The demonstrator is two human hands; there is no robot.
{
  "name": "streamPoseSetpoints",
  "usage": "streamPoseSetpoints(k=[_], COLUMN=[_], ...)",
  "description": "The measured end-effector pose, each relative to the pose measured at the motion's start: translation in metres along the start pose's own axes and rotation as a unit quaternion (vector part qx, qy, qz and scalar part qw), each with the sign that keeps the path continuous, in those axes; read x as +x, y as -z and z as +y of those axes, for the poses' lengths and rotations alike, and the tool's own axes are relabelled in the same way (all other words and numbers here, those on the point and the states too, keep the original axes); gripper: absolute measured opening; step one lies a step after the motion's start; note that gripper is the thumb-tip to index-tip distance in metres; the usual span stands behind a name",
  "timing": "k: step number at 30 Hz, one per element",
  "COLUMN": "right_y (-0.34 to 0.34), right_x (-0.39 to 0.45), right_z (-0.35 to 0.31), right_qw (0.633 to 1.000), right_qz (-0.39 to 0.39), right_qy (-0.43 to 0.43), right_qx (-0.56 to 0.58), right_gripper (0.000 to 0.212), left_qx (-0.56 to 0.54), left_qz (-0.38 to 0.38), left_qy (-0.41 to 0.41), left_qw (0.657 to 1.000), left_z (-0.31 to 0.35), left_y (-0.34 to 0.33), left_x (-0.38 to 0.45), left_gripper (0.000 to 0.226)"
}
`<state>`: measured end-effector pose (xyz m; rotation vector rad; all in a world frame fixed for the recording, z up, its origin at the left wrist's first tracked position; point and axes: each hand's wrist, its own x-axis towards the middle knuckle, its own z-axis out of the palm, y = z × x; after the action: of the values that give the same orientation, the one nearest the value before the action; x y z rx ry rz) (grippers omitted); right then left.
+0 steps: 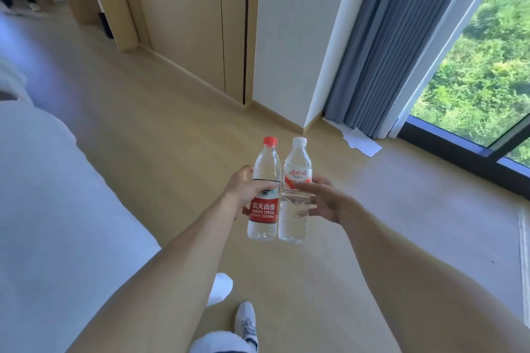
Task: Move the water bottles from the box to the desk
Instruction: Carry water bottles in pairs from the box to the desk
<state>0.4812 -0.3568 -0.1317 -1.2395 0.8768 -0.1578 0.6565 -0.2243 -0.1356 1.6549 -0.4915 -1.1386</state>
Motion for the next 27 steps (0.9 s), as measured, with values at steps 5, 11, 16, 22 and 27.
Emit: streamPoseSetpoints(k=[5, 11, 16, 22, 27], right_y=[0.007, 0.008, -0.003, -0.02, -0.038], right_x=[0.089, 0.189, 0.287, 0.419, 0.509], right_z=[-0.06, -0.116, -0.154, -0.212, -0.273], right_qw=[1.0, 0.999, 0.996, 0.987, 0.975], right_qz=[-0.008, -0.037, -0.081, -0.149, -0.193], right_qy=[0.005, 0.004, -0.012, -0.029, -0.05], right_qx=[0.0, -0.011, -0.026, -0.06, -0.101], right_gripper=[0.042, 0.046, 0.048, 0.04, 0.039], left_qx=[0.007, 0.007, -0.011, -0.04, -0.102], left_qz=[0.028, 0.078, 0.118, 0.174, 0.221], left_qy=[0.004, 0.008, 0.017, 0.029, 0.052], left_qw=[1.0, 0.997, 0.993, 0.984, 0.969], left_z=[0.051, 0.093, 0.115, 0.152, 0.19], left_y=[0.028, 0.067, 0.103, 0.149, 0.187], left_x=[0.086, 0.168, 0.24, 0.338, 0.401], left_gripper=[0.045, 0.051, 0.046, 0.052, 0.063])
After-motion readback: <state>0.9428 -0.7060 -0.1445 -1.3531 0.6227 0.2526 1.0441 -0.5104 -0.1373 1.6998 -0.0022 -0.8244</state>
